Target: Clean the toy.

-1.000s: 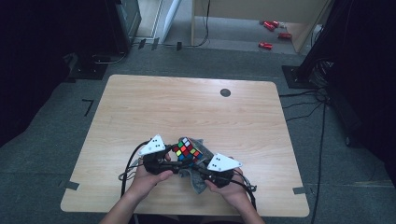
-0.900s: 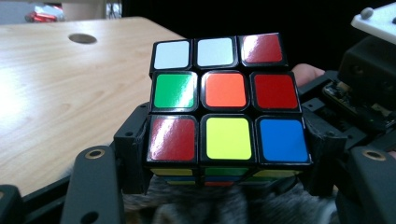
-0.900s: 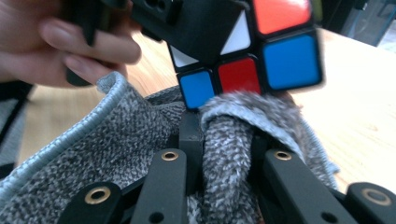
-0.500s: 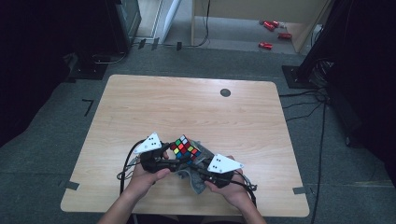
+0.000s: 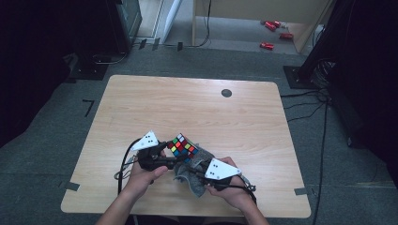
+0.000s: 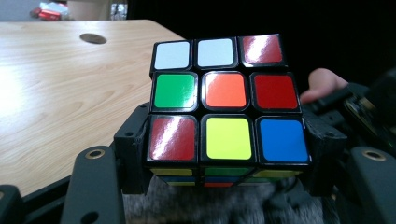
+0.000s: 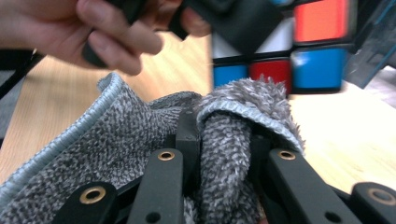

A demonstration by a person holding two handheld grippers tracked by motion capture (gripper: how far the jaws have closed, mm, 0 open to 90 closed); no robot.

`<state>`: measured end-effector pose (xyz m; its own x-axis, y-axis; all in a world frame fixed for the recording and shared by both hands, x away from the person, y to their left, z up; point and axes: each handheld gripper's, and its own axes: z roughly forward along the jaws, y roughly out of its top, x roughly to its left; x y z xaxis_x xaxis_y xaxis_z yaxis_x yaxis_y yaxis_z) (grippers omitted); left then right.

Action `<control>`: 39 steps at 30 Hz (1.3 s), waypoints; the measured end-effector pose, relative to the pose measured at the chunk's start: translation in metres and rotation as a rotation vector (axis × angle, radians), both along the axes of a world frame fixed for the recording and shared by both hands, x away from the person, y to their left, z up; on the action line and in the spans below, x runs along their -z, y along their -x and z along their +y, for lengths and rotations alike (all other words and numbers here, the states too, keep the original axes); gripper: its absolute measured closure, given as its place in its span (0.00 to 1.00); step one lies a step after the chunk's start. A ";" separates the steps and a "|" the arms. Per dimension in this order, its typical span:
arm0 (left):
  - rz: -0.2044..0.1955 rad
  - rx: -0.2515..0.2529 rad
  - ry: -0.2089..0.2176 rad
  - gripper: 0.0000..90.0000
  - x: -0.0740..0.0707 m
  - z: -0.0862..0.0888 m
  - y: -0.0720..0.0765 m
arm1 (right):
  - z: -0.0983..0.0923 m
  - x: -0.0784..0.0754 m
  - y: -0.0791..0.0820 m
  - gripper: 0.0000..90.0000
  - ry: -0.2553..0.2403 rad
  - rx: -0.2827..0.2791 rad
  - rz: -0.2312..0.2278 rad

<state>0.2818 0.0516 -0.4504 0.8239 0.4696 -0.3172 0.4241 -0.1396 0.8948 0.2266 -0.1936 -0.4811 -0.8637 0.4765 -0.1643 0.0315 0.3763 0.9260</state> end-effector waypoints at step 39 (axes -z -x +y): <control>0.005 -0.101 0.104 0.38 0.010 -0.012 0.009 | 0.027 0.010 0.003 0.83 -0.392 0.136 0.318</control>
